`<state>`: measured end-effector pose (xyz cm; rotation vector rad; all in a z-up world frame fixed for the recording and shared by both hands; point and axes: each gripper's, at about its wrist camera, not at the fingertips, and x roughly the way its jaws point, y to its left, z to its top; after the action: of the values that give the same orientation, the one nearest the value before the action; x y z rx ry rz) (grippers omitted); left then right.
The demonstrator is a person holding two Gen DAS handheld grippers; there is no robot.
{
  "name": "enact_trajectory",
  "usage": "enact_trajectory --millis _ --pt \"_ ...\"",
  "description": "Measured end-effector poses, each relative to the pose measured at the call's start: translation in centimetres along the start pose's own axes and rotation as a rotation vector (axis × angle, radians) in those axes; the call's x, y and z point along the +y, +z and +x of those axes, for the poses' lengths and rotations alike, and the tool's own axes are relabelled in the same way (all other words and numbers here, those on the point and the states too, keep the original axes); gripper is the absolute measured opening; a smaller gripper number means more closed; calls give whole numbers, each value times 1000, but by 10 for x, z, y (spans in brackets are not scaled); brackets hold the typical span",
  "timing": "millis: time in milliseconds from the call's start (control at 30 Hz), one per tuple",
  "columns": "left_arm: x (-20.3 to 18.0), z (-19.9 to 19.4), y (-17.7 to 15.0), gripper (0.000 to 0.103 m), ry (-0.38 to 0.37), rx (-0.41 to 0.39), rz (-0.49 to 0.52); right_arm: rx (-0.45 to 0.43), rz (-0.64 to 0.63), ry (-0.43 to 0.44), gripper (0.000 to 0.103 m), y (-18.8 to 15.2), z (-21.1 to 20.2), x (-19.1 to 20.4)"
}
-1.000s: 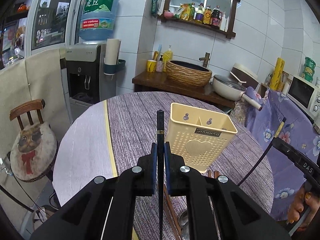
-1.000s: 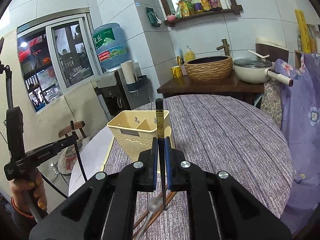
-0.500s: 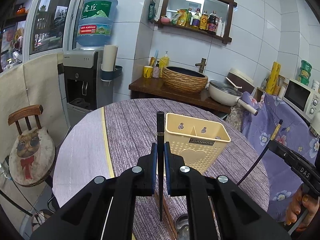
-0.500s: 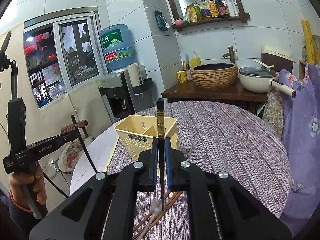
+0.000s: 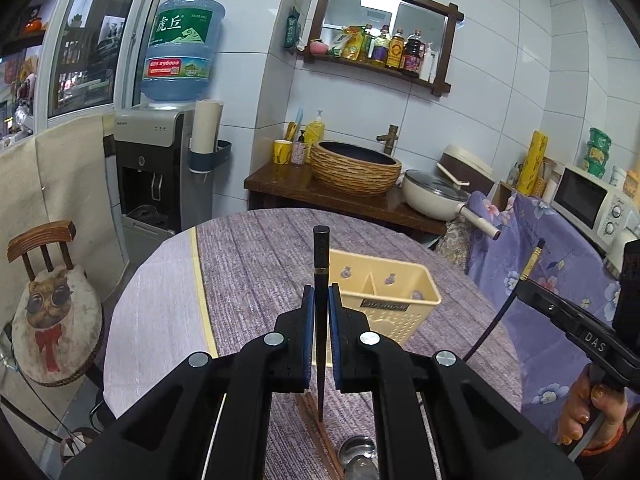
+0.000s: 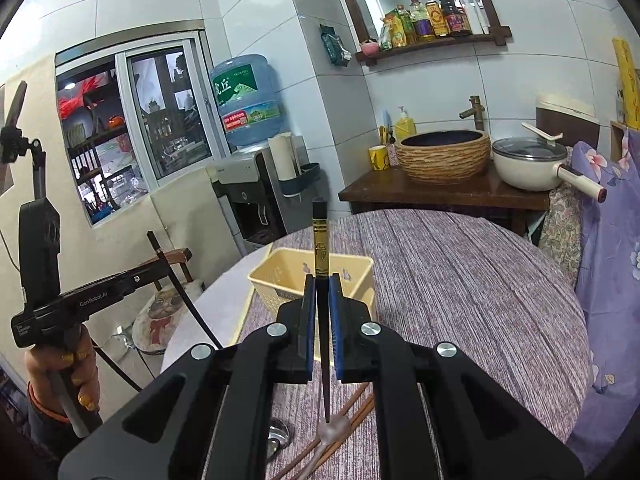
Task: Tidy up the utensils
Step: 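Lift both chopsticks upright and lower them into the cream utensil holder with both tools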
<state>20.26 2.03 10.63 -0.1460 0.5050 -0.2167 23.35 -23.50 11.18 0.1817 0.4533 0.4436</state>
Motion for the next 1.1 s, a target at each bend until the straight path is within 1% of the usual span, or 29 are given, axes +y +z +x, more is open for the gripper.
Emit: enact_trajectory --millis 100,233,367,433,533,633,700,867,967,1100 --pt "-3 -14 20 8 -22 -33 11 -14 -4 35 8 20 -5 5" --pt "-17 -36 53 8 -21 -123 56 -65 -11 55 8 55 -13 12" --pt "-32 -42 84 8 -10 -183 73 -129 -29 26 8 91 -14 21" --pt "-38 -36 98 8 -3 -204 69 -155 -33 9 8 106 -10 24" --pt "-45 -20 109 8 12 -224 62 -181 -46 -32 8 118 1 27" --pt "-48 3 110 8 26 -225 49 -174 -44 -57 8 114 20 24" --pt "-46 16 107 8 33 -216 32 -158 -45 -82 8 104 35 20" --pt "-41 55 83 8 49 -160 12 -95 -34 -117 8 74 69 8" --pt "-35 73 68 8 48 -108 -6 -59 -25 -126 8 60 83 1" --pt "-30 88 54 8 54 -59 -16 -24 -5 -132 8 46 97 -5"
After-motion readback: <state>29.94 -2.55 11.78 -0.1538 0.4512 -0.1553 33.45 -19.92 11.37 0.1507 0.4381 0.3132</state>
